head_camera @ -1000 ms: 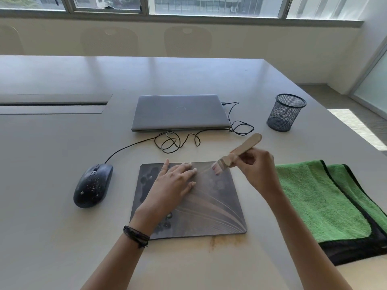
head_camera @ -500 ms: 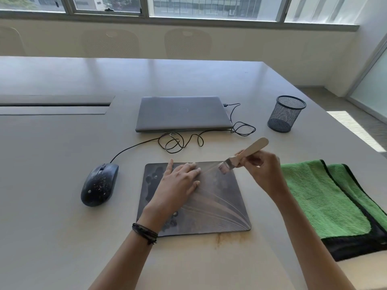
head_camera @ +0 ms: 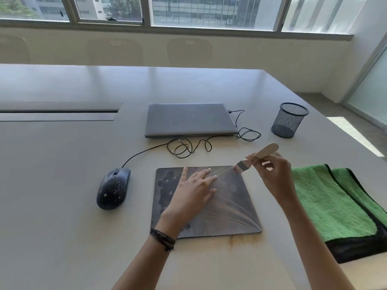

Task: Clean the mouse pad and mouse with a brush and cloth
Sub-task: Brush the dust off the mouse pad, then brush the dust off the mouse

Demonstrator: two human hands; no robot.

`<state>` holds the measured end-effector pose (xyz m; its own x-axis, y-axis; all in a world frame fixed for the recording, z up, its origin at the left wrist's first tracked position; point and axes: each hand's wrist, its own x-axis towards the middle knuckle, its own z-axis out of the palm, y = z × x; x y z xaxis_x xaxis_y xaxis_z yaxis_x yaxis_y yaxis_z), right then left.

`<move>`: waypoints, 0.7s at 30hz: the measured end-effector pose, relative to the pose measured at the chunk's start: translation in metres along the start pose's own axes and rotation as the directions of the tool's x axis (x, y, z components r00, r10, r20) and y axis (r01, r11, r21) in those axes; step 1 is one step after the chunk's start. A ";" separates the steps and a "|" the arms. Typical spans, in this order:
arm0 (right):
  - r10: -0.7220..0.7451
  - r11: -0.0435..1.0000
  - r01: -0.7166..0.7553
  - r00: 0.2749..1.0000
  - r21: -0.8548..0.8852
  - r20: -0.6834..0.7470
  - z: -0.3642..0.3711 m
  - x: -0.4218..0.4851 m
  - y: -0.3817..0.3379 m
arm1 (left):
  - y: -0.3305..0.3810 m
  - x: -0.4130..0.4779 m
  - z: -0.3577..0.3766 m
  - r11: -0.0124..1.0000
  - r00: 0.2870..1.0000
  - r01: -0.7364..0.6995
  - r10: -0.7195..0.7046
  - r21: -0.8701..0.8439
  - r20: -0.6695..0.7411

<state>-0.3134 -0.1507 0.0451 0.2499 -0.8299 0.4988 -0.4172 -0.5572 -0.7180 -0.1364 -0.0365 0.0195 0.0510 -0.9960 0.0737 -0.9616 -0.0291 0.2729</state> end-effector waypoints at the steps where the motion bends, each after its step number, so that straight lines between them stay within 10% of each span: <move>1: -0.010 1.000 0.010 1.000 0.008 0.001 0.002 -0.001 -0.004 | 0.001 -0.001 -0.001 1.000 1.000 -0.011 0.011 -0.008 -0.009; 21: -0.078 0.948 0.014 0.979 0.319 0.187 0.082 -0.037 -0.100 | -0.119 -0.098 -0.065 0.999 0.927 0.006 0.009 0.037 -0.376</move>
<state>-0.2095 -0.0670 0.0587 0.4407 -0.7748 0.4534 -0.1134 -0.5491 -0.8281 -0.0097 0.0696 0.0422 0.1402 -0.8912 0.4313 -0.9707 -0.0379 0.2372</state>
